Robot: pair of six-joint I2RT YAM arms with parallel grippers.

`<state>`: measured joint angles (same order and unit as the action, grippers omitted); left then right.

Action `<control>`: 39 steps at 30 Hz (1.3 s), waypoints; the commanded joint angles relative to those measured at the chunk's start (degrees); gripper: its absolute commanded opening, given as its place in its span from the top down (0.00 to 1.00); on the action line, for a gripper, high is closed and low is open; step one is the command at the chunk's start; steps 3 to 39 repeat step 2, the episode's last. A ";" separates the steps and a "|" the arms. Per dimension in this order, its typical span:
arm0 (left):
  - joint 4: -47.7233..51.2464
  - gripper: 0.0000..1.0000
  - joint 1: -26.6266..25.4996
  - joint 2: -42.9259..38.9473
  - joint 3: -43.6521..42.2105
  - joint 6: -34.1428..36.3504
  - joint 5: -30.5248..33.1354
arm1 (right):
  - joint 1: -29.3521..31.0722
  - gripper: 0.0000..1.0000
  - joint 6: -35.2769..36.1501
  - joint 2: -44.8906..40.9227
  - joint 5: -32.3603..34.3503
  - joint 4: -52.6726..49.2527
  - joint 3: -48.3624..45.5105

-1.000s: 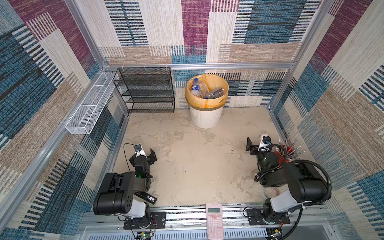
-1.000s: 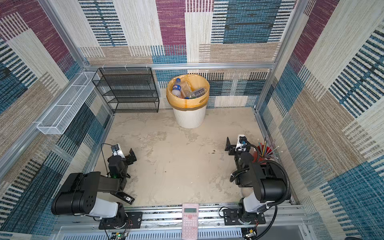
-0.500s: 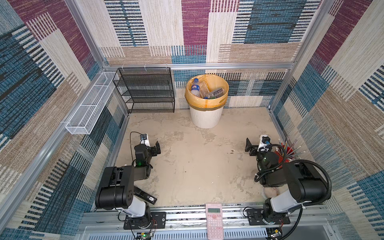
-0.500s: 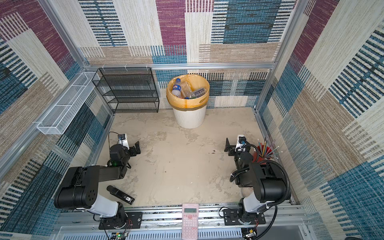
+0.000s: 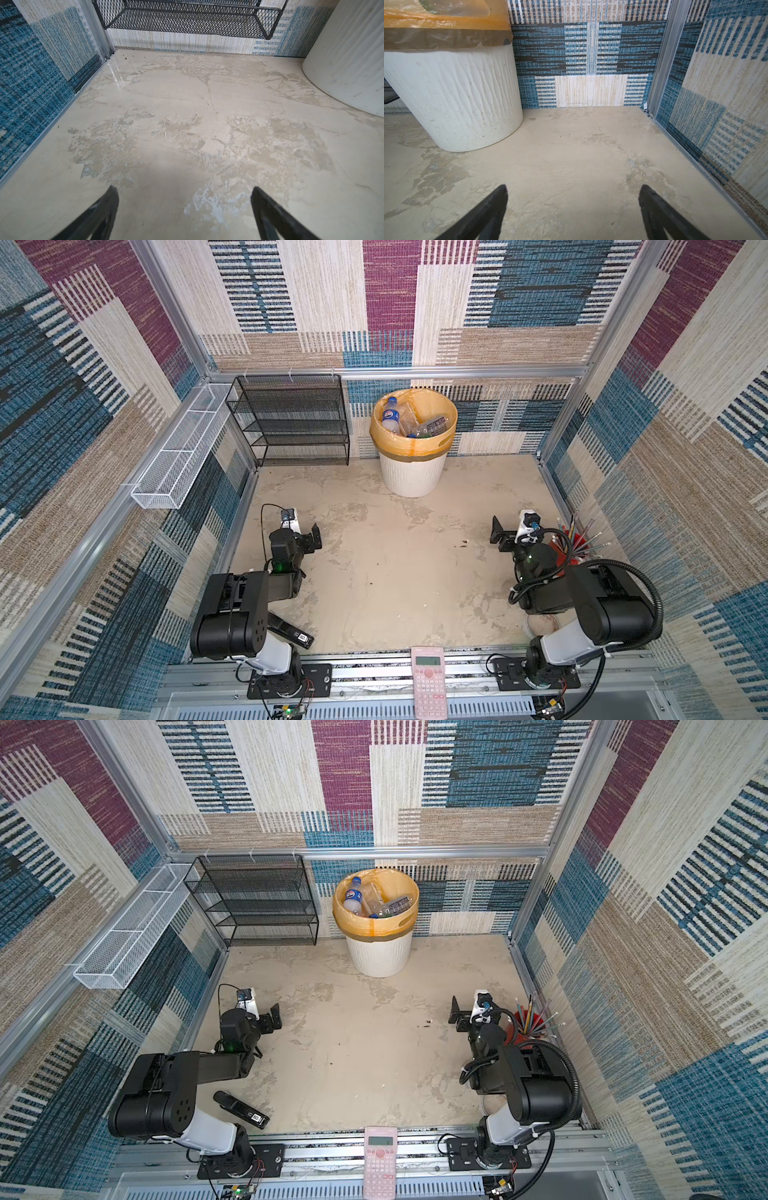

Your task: Throw the plastic bottles in the bin

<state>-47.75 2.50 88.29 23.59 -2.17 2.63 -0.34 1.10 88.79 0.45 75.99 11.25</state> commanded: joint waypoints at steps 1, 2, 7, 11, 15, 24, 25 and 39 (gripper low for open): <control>-0.37 0.00 0.05 -0.14 0.22 0.51 -0.71 | 0.08 0.01 0.04 0.15 -0.40 1.19 0.16; -0.41 0.00 0.05 -0.14 0.22 0.52 -0.71 | 0.02 0.01 0.04 0.12 -0.40 1.21 0.17; -0.41 0.00 0.05 -0.14 0.22 0.52 -0.71 | 0.02 0.01 0.04 0.12 -0.40 1.21 0.17; -0.41 0.00 0.05 -0.14 0.22 0.52 -0.71 | 0.02 0.01 0.04 0.12 -0.40 1.21 0.17; -0.41 0.00 0.05 -0.14 0.22 0.52 -0.71 | 0.02 0.01 0.04 0.12 -0.40 1.21 0.17; -0.41 0.00 0.05 -0.14 0.22 0.52 -0.71 | 0.02 0.01 0.04 0.12 -0.40 1.21 0.17; -0.41 0.00 0.05 -0.14 0.22 0.52 -0.71 | 0.02 0.01 0.04 0.12 -0.40 1.21 0.17; -0.41 0.00 0.05 -0.14 0.22 0.52 -0.71 | 0.02 0.01 0.04 0.12 -0.40 1.21 0.17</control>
